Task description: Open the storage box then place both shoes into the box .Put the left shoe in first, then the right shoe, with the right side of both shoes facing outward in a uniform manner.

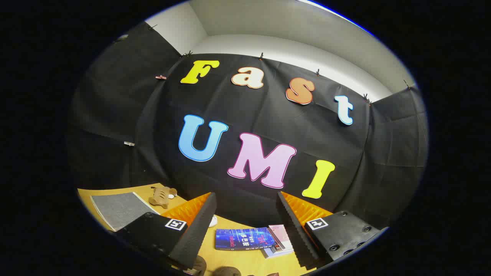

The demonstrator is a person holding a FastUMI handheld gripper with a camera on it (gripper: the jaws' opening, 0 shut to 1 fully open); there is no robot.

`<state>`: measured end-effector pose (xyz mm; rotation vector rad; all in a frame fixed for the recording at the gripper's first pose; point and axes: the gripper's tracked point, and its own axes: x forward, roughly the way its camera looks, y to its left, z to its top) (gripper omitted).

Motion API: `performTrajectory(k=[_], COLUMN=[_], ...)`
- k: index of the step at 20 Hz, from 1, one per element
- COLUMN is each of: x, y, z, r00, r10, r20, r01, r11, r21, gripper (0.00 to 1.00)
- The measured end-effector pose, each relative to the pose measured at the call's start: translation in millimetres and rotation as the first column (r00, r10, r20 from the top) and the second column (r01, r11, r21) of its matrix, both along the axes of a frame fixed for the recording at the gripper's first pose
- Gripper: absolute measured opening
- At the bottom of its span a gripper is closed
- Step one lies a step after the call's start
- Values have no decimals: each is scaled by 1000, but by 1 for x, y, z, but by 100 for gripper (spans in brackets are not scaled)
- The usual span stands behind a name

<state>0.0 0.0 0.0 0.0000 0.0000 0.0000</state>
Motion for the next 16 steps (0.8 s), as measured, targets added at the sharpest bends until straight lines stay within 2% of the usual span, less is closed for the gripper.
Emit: performTrajectory(k=[16], x=[-8], y=[8], z=[-9], r00=[998], r10=[58], r20=[-16], r01=[-57], r11=[998], r21=[24], gripper=[97])
